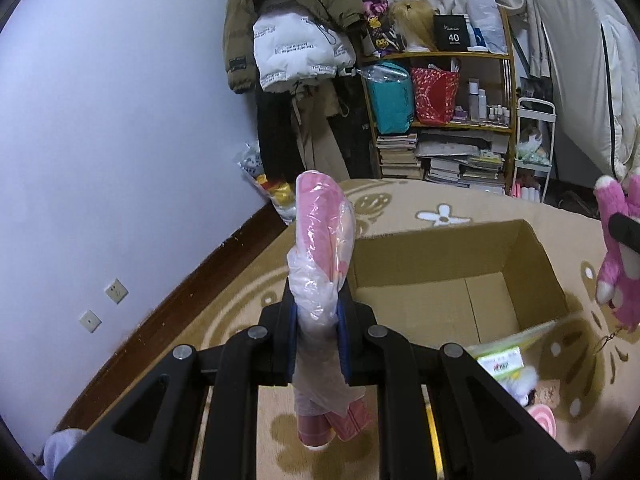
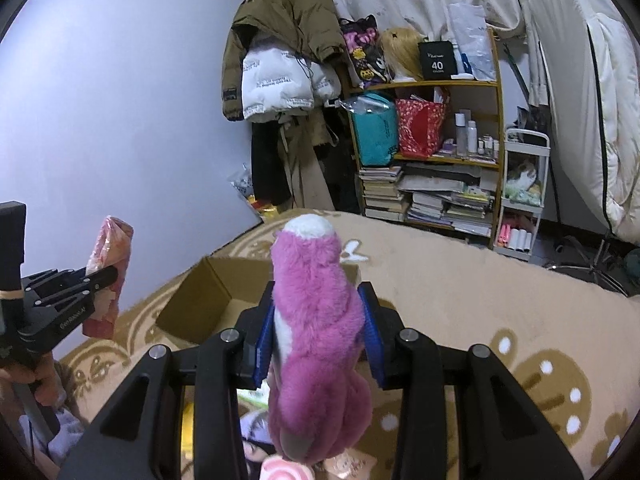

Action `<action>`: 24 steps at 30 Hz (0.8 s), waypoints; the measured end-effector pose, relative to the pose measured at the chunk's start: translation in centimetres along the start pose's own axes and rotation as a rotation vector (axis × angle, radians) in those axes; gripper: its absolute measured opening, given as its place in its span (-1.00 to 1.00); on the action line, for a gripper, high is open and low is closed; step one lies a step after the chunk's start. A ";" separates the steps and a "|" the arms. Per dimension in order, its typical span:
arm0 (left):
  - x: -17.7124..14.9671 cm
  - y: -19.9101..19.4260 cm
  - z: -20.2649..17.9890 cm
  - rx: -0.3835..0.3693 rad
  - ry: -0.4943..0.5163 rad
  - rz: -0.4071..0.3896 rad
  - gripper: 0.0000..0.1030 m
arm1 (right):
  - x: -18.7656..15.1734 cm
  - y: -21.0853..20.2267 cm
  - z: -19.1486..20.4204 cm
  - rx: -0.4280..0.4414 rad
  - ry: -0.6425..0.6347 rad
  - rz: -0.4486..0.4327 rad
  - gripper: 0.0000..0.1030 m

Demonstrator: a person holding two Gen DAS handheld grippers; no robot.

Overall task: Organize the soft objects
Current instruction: 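Carry the pink packet and pink plush into the box and release both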

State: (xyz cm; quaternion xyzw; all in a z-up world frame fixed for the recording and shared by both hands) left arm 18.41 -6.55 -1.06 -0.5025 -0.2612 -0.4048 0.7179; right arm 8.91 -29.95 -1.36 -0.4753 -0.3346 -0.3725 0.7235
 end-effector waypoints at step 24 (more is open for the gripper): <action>0.3 5.7 -2.6 -0.093 -0.033 0.045 -0.70 | -0.8 8.7 0.7 0.078 -0.027 0.070 -0.21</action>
Point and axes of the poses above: each gripper's, at about its wrist camera, not at the fingertips, and y roughly the way its jaws point, z to its left, x to its top, the point moved 7 cm from there along y, roughly the way its jaws point, and after that the axes turned 13 degrees about x, right-handed, at the moved point
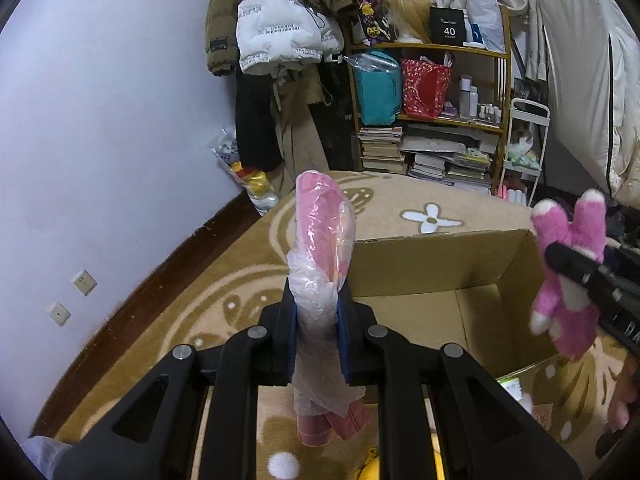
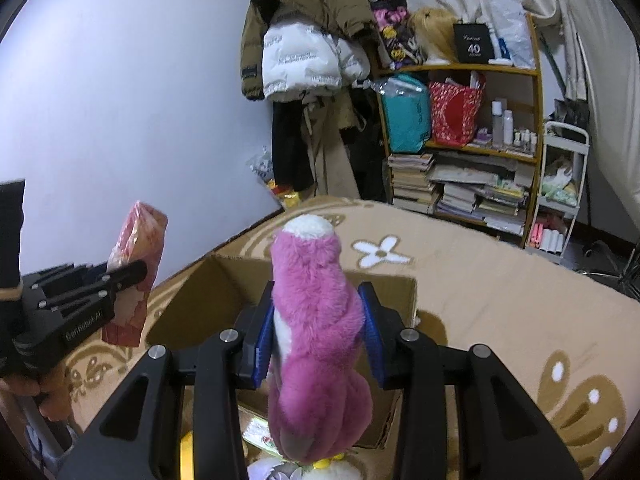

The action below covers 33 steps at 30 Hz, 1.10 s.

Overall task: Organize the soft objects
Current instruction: 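Carry the pink packet and pink plush into the box and release both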

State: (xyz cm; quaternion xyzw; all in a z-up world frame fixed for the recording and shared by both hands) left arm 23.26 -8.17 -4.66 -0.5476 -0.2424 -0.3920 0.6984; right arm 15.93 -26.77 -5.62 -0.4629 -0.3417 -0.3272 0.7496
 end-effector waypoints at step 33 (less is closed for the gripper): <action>-1.6 2.5 -2.2 -0.066 -0.035 0.105 0.12 | -2.2 2.0 -2.3 0.003 0.055 0.059 0.37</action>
Point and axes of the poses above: each gripper's, at about its wrist camera, not at the fingertips, and y roughly the way its jaws point, z to its left, x to its top, the point moved 7 cm from there along y, roughly the way its jaws point, and after that the axes turned 13 degrees about x, right-handed, at the moved point
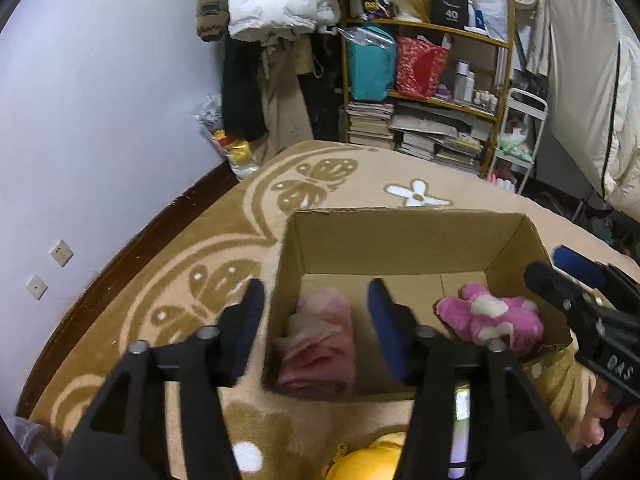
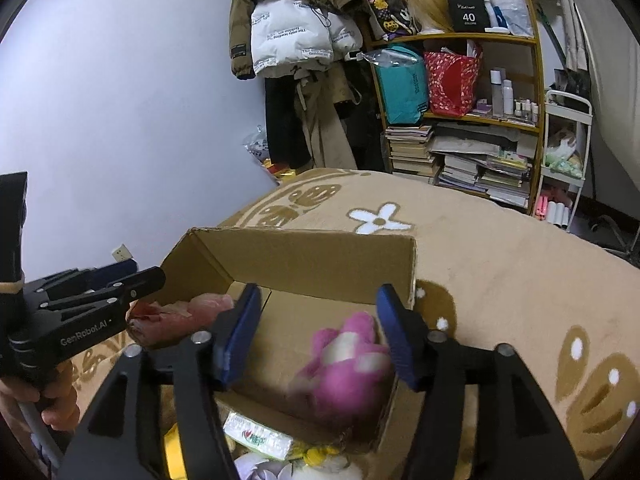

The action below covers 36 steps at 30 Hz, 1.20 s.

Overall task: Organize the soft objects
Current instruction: 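Carry the pink packet and pink plush into the box and release both, then move both tools back to the toy pile in front of the box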

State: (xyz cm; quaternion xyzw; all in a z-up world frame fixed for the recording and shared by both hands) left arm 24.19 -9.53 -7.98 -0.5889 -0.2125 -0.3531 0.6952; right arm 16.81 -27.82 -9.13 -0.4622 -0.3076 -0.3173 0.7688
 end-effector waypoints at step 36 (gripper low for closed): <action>-3.8 -10.3 6.3 0.080 -0.066 -0.001 0.97 | -3.3 -8.9 5.0 -0.067 -0.029 0.028 1.00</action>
Point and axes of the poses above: each gripper's, at about its wrist camera, not at the fingertips, and y roughly the way its jaws point, z to its left, x to its top, the point moved 7 cm from there along y, roughly the way its jaws point, and after that the axes turned 13 degrees about x, right-handed, at the moved point
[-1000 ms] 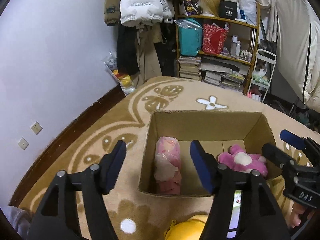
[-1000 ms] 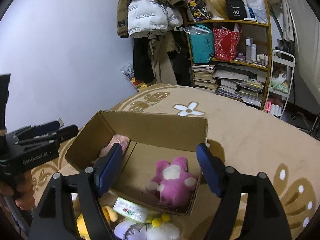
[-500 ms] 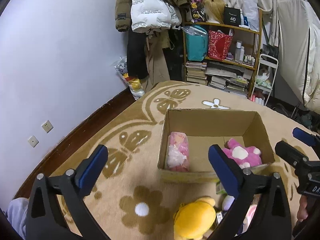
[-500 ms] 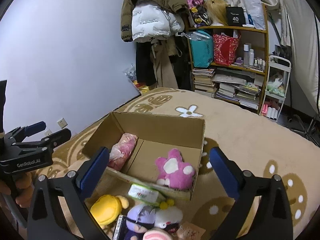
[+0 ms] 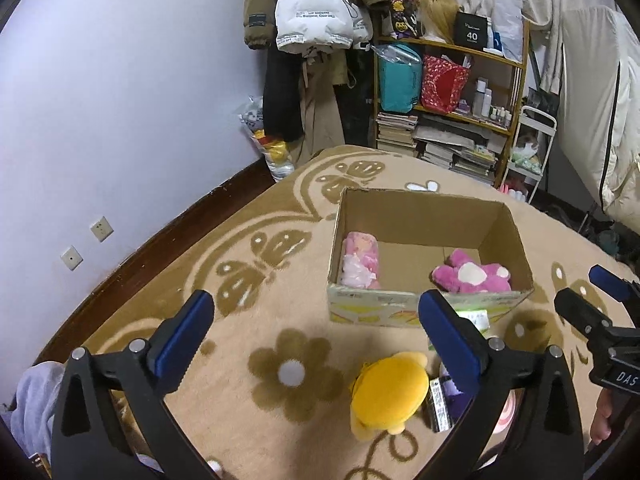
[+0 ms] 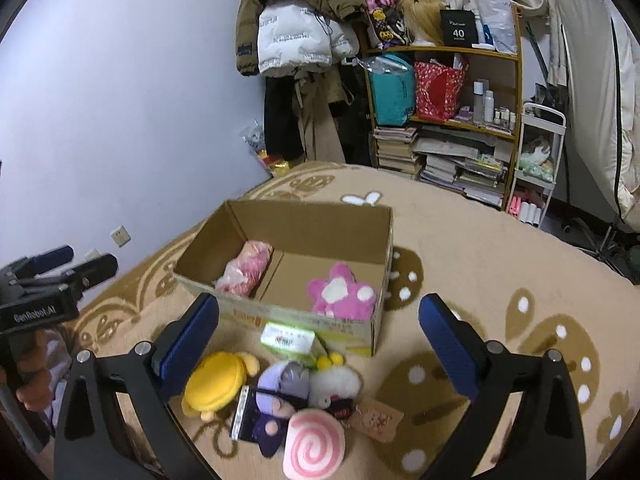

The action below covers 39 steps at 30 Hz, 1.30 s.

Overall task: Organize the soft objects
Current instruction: 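Move both tools back to the toy pile in front of the box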

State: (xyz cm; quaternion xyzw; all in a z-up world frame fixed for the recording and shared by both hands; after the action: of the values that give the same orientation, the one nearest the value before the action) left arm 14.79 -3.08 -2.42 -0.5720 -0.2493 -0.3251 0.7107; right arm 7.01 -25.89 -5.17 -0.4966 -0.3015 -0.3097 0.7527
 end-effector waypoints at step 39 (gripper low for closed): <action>-8.9 6.3 -5.9 -0.035 0.190 0.253 0.96 | -12.2 5.4 -3.8 -0.025 0.186 0.311 0.81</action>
State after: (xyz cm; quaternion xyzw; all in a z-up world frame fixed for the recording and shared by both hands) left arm 13.48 -6.46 -14.32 -0.5778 -0.1011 -0.2896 0.7563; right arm 4.10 -25.69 -18.73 -0.5159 -0.1462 -0.2381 0.8098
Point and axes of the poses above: each gripper's, at about its wrist camera, not at the fingertips, and y roughly the way its jaws point, z to its left, x to its top, the point moved 7 cm from there along y, roughly the way its jaws point, and after that the axes turned 13 degrees about x, right-handed, at the moved point
